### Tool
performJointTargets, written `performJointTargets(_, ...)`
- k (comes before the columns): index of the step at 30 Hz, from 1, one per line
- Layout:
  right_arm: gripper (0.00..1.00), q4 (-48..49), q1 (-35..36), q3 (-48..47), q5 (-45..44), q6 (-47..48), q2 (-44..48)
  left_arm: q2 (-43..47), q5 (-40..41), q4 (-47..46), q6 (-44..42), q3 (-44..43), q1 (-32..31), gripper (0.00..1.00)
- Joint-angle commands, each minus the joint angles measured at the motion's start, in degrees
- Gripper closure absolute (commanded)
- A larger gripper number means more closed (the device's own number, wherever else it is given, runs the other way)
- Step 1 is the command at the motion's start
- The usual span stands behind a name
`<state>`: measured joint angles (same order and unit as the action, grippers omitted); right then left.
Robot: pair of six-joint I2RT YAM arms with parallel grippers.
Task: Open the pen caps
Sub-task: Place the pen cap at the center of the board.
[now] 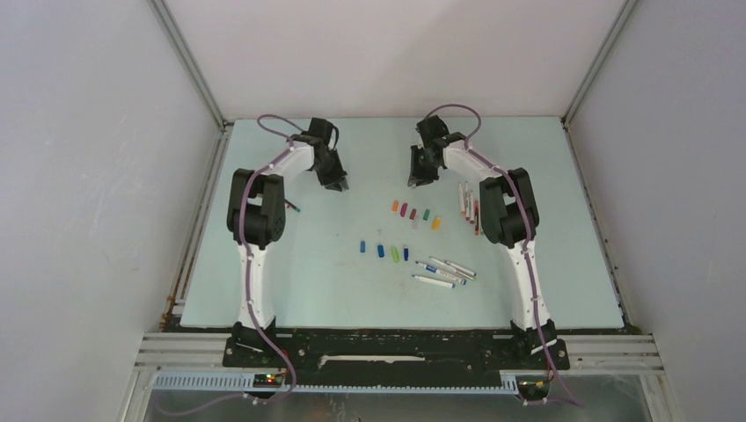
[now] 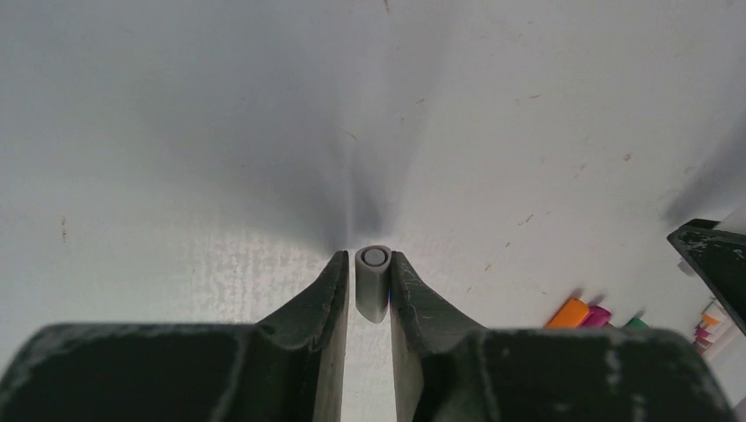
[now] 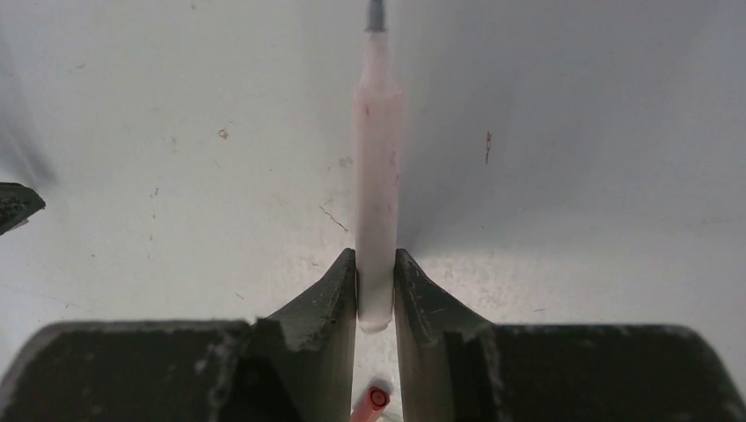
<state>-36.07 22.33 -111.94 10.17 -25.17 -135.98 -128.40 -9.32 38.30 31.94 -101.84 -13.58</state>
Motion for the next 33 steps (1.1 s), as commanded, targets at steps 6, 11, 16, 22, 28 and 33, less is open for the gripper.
performJointTargets(6, 0.7, -1.0, 0.8, -3.1, -2.2, -1.2, -1.3, -0.5, 0.4, 1.9, -1.2, -3.4, 0.8, 0.69)
performJointTargets(11, 0.68, -0.9, 0.9, -3.2, -1.9, -0.4, -0.5, 0.0, 0.4, 2.6, -1.3, -4.5, 0.9, 0.67)
performJointTargets(16, 0.66, -1.7, 1.1, -5.5, -0.4, 5.0, 3.2, 3.0, 0.3, 2.9, -1.9, -4.7, 1.0, 0.59)
performJointTargets(22, 0.55, -1.8, 1.0, -2.5, -1.1, 12.6, 14.3, 12.3, -0.5, -0.9, -2.2, 0.7, 1.0, 0.54)
performJointTargets(28, 0.51, -1.1, 0.5, 12.1, 6.0, 27.4, 33.3, 33.8, 5.1, -14.6, -4.4, 22.1, 1.0, 0.46)
performJointTargets(33, 0.27, -0.2, -4.0, 31.2, 24.2, 46.0, 54.6, 56.2, 13.0, -25.9, -5.1, 43.5, 1.3, 0.29)
